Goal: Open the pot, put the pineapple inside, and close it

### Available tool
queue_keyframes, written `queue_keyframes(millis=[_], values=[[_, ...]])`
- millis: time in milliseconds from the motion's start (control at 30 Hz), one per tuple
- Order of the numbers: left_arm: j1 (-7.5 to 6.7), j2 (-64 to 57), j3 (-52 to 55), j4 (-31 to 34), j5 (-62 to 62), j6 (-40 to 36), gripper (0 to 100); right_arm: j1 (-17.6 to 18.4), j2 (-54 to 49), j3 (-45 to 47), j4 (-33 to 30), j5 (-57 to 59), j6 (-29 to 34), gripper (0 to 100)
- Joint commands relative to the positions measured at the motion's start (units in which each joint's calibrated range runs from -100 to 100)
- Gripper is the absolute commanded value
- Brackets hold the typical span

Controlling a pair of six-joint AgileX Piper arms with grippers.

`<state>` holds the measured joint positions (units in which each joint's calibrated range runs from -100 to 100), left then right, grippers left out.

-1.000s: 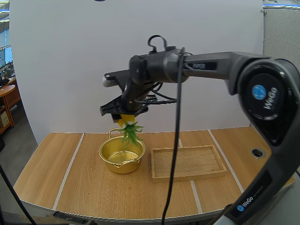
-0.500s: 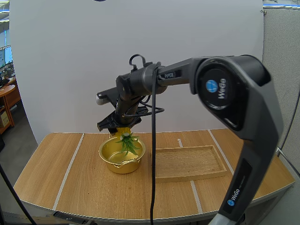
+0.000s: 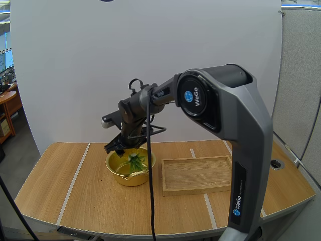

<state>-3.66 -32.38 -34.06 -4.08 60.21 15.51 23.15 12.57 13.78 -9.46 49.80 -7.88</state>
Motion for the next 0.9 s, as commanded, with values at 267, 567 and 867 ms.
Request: queue_keyframes(millis=[267,567,867], values=[[-0.1,-0.21,-0.4,0.11,-1.89,-0.45,0,0.01,2.49,-0.2,0.09,0.35,0.05,0],[-0.1,-0.21,-0.4,0.11,-1.89,-0.45,0,0.01,4.43,-0.2,0.77,0.03,-0.04,0],[-0.1,-0.21,-0.4,0.11,-1.89,-0.45,0,0.01,4.14,-0.2,0.77,-0.17,-0.2,100]])
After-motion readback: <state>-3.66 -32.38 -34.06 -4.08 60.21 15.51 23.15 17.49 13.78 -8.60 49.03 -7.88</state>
